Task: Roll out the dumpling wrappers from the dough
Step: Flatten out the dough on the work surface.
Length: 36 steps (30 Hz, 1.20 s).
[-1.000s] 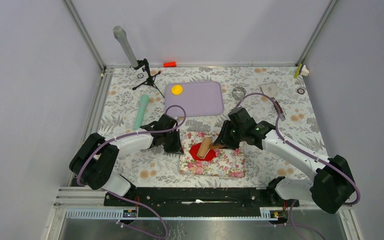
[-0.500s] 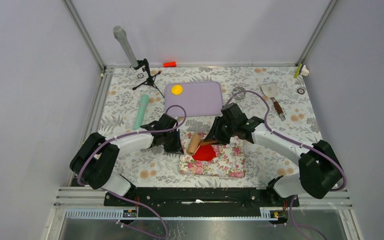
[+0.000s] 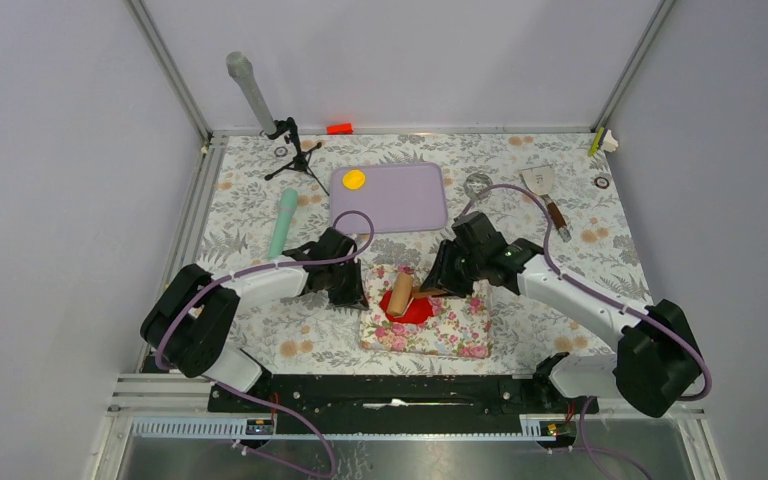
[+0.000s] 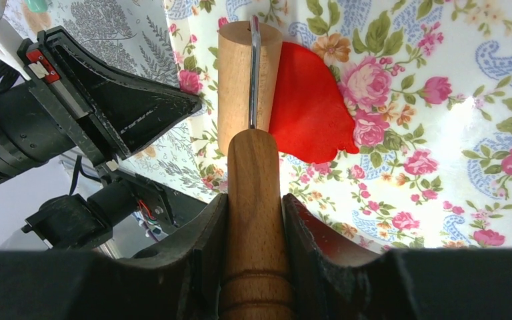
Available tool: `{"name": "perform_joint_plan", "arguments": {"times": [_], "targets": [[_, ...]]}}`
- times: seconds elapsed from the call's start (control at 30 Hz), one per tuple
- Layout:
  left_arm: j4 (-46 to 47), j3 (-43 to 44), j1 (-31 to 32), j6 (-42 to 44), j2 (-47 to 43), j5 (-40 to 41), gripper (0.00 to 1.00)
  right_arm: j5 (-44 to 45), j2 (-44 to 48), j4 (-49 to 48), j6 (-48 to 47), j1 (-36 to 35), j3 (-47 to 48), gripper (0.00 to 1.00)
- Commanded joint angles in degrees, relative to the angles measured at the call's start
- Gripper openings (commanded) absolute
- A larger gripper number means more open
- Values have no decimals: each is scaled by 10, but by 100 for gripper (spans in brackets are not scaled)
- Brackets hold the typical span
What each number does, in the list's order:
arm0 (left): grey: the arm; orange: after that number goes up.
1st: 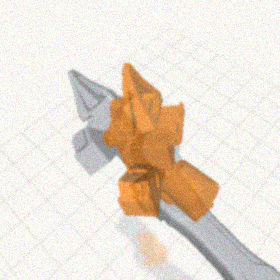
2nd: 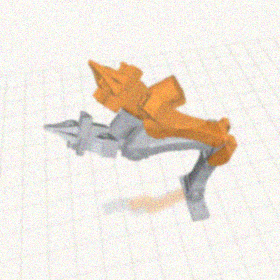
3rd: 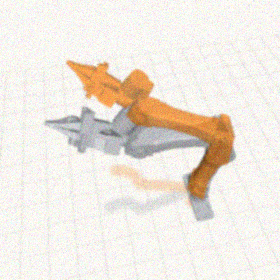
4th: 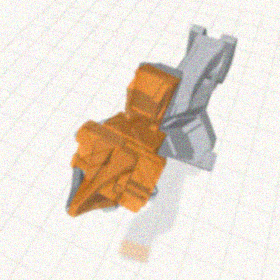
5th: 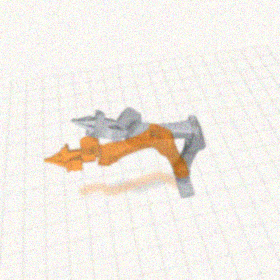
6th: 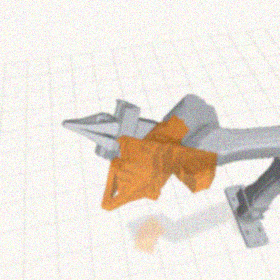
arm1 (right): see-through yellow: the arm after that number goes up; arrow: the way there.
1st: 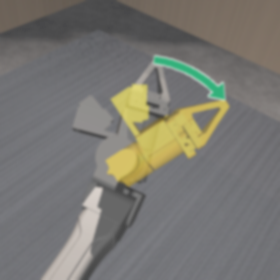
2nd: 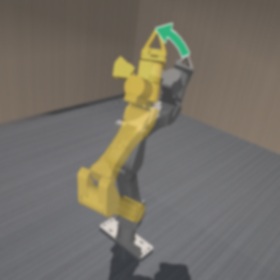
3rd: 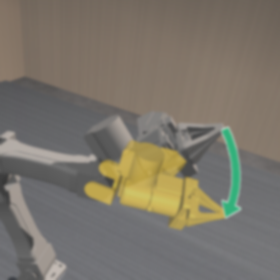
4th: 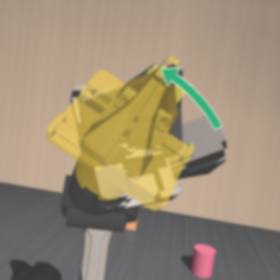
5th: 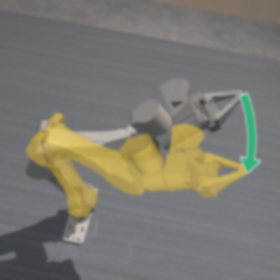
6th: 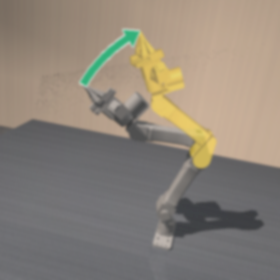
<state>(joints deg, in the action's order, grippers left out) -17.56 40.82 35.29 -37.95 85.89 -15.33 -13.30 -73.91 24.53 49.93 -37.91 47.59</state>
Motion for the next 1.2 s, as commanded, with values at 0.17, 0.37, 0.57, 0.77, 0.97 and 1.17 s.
{"name": "perform_joint_plan", "arguments": {"times": [0.17, 0.37, 0.57, 0.77, 0.97, 1.17], "targets": [[8, 25, -6, 8, -6, -9, 0, 8, -125, 95, -49, 0, -2, 0], [5, 29, -6, 10, -6, -9, 0, 0, -141, 73, -48, 0, 9, 0], [11, 24, -8, 9, -10, -7, 0, 44, -86, 138, -66, 19, -15, 0], [13, 10, -27, 16, -13, -12, 0, 40, 4, 177, -74, 79, -92, 0], [8, 5, -41, 24, -22, -11, 0, 49, 32, 211, -96, 107, -104, 0], [20, 3, -41, 19, -13, -23, 0, -2, -34, 123, -69, 107, -93, 0]]}}
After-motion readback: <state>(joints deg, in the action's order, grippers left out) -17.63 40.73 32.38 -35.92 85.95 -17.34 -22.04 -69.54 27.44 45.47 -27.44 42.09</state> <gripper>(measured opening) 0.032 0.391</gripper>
